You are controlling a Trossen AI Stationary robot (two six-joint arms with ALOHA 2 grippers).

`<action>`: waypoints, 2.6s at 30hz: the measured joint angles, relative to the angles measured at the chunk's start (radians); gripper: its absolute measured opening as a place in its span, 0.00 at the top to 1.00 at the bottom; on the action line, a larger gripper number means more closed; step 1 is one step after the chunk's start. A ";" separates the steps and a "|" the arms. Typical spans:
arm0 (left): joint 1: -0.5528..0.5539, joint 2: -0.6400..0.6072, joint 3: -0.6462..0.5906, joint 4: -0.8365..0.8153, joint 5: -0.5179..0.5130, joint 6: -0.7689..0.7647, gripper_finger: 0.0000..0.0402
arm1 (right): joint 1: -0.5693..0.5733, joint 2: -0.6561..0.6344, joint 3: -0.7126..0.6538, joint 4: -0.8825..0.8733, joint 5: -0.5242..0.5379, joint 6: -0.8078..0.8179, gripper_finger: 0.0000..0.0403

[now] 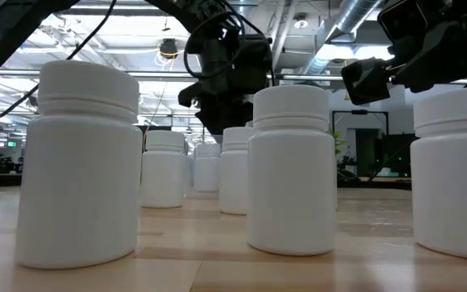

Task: Pick and place pill bottles into a basket
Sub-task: Put the pill bottles into the container

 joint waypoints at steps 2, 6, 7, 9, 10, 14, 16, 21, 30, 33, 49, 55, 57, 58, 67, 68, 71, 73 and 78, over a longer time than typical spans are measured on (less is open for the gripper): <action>0.000 0.000 0.000 -0.006 0.000 0.000 0.58 | 0.000 0.000 0.000 0.000 0.000 0.000 0.43; 0.000 0.000 0.000 -0.011 0.011 0.000 0.57 | 0.000 0.000 0.000 0.000 0.000 0.000 0.43; 0.000 0.000 0.000 -0.010 0.017 0.000 0.57 | 0.000 0.000 0.000 0.000 0.000 0.000 0.43; 0.000 0.000 0.000 -0.012 0.018 -0.001 0.56 | 0.000 0.000 0.000 0.000 0.000 0.000 0.43; 0.000 0.000 0.000 -0.013 0.018 -0.003 0.55 | 0.000 0.000 0.000 0.000 0.000 0.000 0.43; 0.000 0.000 0.000 -0.015 0.018 -0.010 0.52 | 0.000 0.000 0.000 0.000 0.000 0.000 0.43; 0.000 0.000 0.000 -0.015 0.018 -0.016 0.51 | 0.000 0.000 0.000 0.000 0.000 0.000 0.43; 0.000 0.000 0.000 -0.020 0.018 -0.027 0.47 | 0.000 0.000 0.000 0.000 0.000 0.000 0.43; 0.000 -0.001 0.000 -0.073 0.017 -0.021 0.45 | 0.000 0.000 0.000 0.000 0.000 0.000 0.43; 0.000 -0.010 0.011 -0.094 0.017 -0.007 0.45 | 0.000 0.000 0.000 0.000 0.000 0.000 0.43; 0.000 -0.161 0.206 -0.254 0.036 -0.022 0.45 | 0.000 0.000 0.000 0.000 0.000 0.002 0.43; 0.000 -0.376 0.265 -0.360 0.041 -0.122 0.45 | 0.000 0.000 0.000 0.008 0.000 0.001 0.43; 0.000 -0.458 0.272 -0.391 0.052 -0.169 0.45 | 0.000 0.000 -0.001 0.013 0.000 0.001 0.43; 0.000 -0.498 0.272 -0.408 0.063 -0.192 0.45 | 0.000 0.000 -0.001 0.018 0.000 0.001 0.43; 0.000 -0.774 0.272 -0.524 0.288 -0.303 0.45 | 0.000 0.000 -0.001 0.032 0.000 0.002 0.43; 0.000 -0.794 0.272 -0.525 0.325 -0.303 0.45 | 0.000 0.000 -0.001 0.032 0.000 0.002 0.43; 0.000 -0.844 0.271 -0.525 0.427 -0.283 0.45 | 0.000 0.000 -0.001 0.031 0.000 0.004 0.43; 0.000 -0.868 0.271 -0.525 0.483 -0.257 0.45 | 0.000 0.000 -0.001 0.032 0.001 0.012 0.43; 0.000 -0.903 0.259 -0.540 0.512 -0.170 0.45 | 0.000 0.000 -0.001 0.031 0.051 0.051 0.43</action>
